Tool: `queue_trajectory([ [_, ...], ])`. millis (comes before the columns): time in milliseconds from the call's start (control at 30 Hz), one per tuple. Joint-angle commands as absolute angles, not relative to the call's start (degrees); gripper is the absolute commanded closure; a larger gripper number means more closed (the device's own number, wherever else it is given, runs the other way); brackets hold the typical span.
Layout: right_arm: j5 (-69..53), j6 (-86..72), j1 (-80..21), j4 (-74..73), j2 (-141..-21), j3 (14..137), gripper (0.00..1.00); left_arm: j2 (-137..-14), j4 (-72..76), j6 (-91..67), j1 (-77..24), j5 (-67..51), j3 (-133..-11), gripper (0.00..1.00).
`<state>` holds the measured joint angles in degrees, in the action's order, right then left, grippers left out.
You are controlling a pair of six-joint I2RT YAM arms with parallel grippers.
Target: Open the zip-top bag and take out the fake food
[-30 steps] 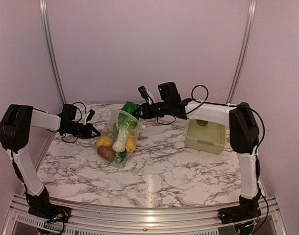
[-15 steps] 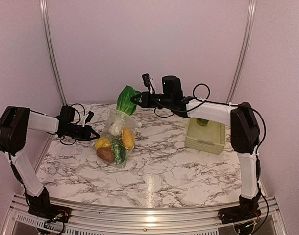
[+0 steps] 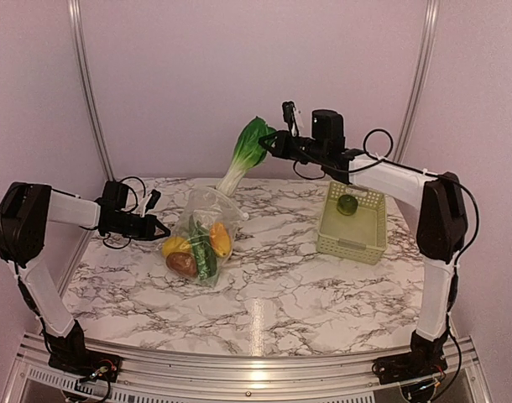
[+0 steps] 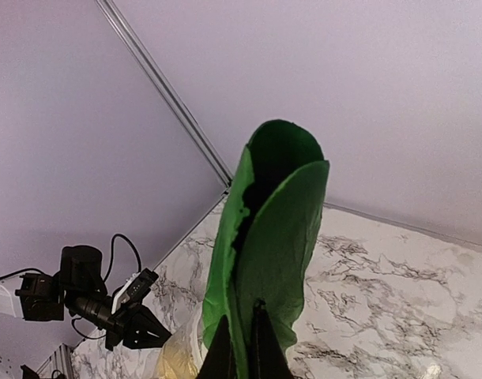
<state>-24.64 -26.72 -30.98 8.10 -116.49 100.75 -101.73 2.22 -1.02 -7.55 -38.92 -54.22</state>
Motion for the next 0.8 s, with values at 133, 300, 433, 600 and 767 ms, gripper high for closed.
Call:
queue_trajectory([
  [133,-22.11,-20.78,-24.78,-2.92,-107.47,99.8,1.0,-101.33,2.99,-0.35,-7.38,-39.81,-54.14,1.0],
  [300,-23.31,-16.81,-19.81,-14.42,-101.42,97.07,1.0,-101.65,2.77,-0.35,-7.38,-39.9,-54.51,1.0],
  [433,-23.64,-13.5,-16.43,-22.7,-96.89,94.51,1.0,-102.13,2.39,-0.35,-7.38,-40.25,-54.92,1.0],
  [600,-24.1,-10.28,-11.96,-29.86,-92.46,92.47,1.0,-101.8,2.47,-0.35,-7.38,-40.26,-54.65,1.0],
  [767,-23.79,-6.45,-6.1,-39.2,-90.56,92.96,1.0,-101.43,2.55,-0.35,-7.38,-40.23,-54.2,1.0],
])
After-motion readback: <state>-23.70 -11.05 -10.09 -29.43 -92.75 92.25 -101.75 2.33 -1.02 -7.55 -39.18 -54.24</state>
